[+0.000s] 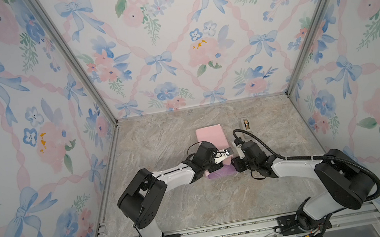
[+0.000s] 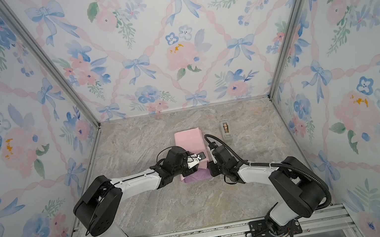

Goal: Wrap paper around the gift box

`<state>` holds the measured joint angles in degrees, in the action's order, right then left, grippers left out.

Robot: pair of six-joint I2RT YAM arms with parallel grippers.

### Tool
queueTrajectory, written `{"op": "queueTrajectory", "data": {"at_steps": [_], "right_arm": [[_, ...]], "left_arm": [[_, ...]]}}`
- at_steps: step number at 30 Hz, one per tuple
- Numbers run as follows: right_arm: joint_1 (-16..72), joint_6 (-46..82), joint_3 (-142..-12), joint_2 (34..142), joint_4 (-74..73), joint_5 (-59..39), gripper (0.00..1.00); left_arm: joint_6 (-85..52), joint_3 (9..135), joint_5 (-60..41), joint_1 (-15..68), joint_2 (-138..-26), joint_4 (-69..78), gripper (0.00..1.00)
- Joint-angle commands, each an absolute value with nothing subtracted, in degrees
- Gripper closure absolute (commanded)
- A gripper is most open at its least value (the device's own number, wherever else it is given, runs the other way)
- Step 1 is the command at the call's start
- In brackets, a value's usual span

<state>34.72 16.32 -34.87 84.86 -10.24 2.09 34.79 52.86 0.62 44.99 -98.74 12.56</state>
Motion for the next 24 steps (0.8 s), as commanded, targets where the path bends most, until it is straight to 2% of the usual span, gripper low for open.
{"op": "queueTrajectory", "data": {"at_steps": [1,6,9,14,24], "right_arm": [[35.3,17.0,-32.9,80.0,-7.6,0.7,0.49],[33.1,20.7,-30.1,77.1,-8.7,-5.3,0.5],[30.9,24.1,-28.3,76.5,-12.3,-8.2,0.56],[28.4,28.5,-27.5,77.3,-13.7,-6.0,0.7],[29.6,29.0,-28.6,81.7,-16.7,-4.7,0.77]], "left_arm": [[36.0,52.8,1.9,45.2,-99.1,12.8,0.44],[36.3,52.2,1.6,45.1,-99.1,13.1,0.48],[36.4,51.9,1.8,45.2,-99.3,13.3,0.49],[36.2,51.4,1.2,45.2,-99.2,13.8,0.5],[35.7,51.1,0.6,45.2,-98.7,14.5,0.51]]}}
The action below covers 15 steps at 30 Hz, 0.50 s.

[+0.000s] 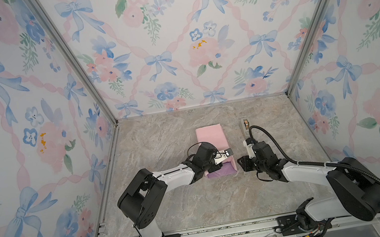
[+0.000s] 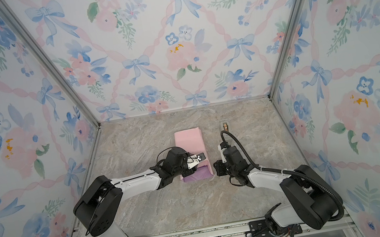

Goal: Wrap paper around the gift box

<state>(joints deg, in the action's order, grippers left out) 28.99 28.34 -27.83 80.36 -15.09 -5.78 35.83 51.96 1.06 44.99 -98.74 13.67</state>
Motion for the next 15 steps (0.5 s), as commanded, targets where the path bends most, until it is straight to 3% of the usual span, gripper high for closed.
{"op": "queueTrajectory", "data": {"at_steps": [1,15], "right_arm": [[30.1,28.9,-28.8,82.1,-16.7,-4.4,0.78],[35.5,29.4,-29.3,85.6,-21.1,-1.4,0.82]], "left_arm": [[35.6,51.1,0.7,45.2,-98.7,14.5,0.51],[35.3,50.8,0.0,45.2,-98.7,15.0,0.51]]}}
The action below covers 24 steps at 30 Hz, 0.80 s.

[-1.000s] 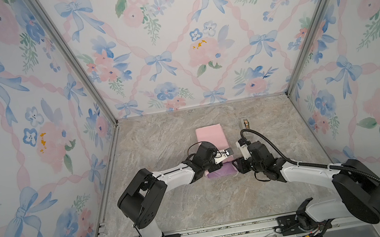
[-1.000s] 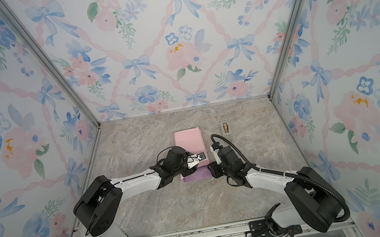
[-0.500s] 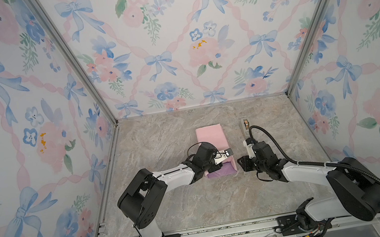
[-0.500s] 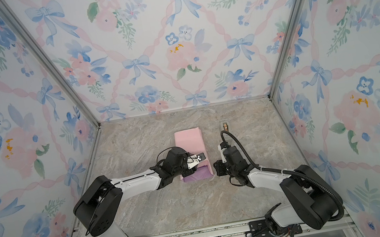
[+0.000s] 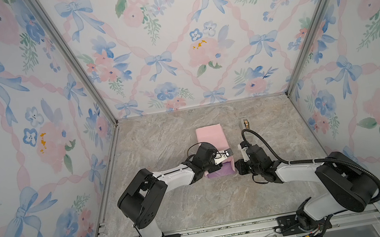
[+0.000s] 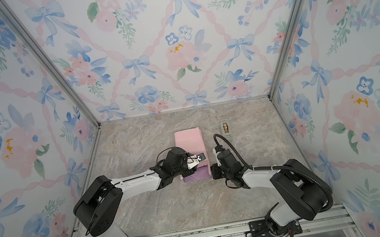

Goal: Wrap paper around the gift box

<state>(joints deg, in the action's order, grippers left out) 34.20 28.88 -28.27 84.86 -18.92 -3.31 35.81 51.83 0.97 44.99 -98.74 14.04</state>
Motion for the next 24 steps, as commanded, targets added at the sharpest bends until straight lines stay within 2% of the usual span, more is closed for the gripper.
{"op": "queueTrajectory", "data": {"at_steps": [1,24], "right_arm": [[35.8,29.4,-29.3,85.6,-21.3,-1.1,0.82],[40.7,29.3,-33.5,92.6,-25.7,1.9,0.83]], "left_arm": [[35.2,50.8,-0.1,45.2,-98.6,15.1,0.51],[34.0,50.3,-2.1,45.2,-98.7,16.4,0.51]]}}
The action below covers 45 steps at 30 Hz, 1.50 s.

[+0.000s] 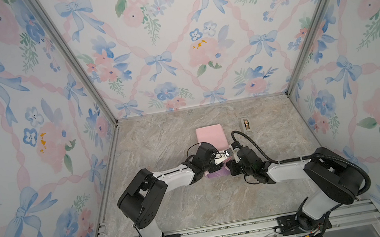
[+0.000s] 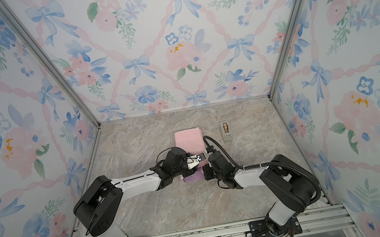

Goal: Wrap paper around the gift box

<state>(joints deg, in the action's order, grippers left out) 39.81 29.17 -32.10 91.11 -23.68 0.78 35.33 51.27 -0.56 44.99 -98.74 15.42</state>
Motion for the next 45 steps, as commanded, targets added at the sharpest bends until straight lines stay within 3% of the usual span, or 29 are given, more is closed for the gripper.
{"op": "queueTrajectory", "data": {"at_steps": [1,15,21,27,36,45], "right_arm": [[40.8,29.3,-33.4,92.9,-26.0,2.0,0.83],[41.7,30.8,-33.1,97.6,-31.6,2.7,0.71],[41.7,29.8,-28.7,89.9,-30.8,4.3,0.64],[40.1,29.5,-23.3,81.6,-27.2,3.4,0.63],[35.8,32.3,-22.8,81.3,-25.5,1.6,0.81],[38.7,32.7,-29.3,89.4,-29.2,1.7,0.86]], "left_arm": [[33.9,50.2,-2.2,45.2,-98.6,16.5,0.51],[33.1,49.9,-2.8,45.2,-98.7,17.1,0.52],[33.0,49.7,-2.6,45.2,-98.7,17.2,0.52],[32.9,49.8,-2.7,45.1,-98.8,17.2,0.53],[32.8,49.6,-2.9,45.1,-98.5,17.3,0.53],[32.8,49.6,-3.0,45.1,-98.5,17.4,0.54]]}}
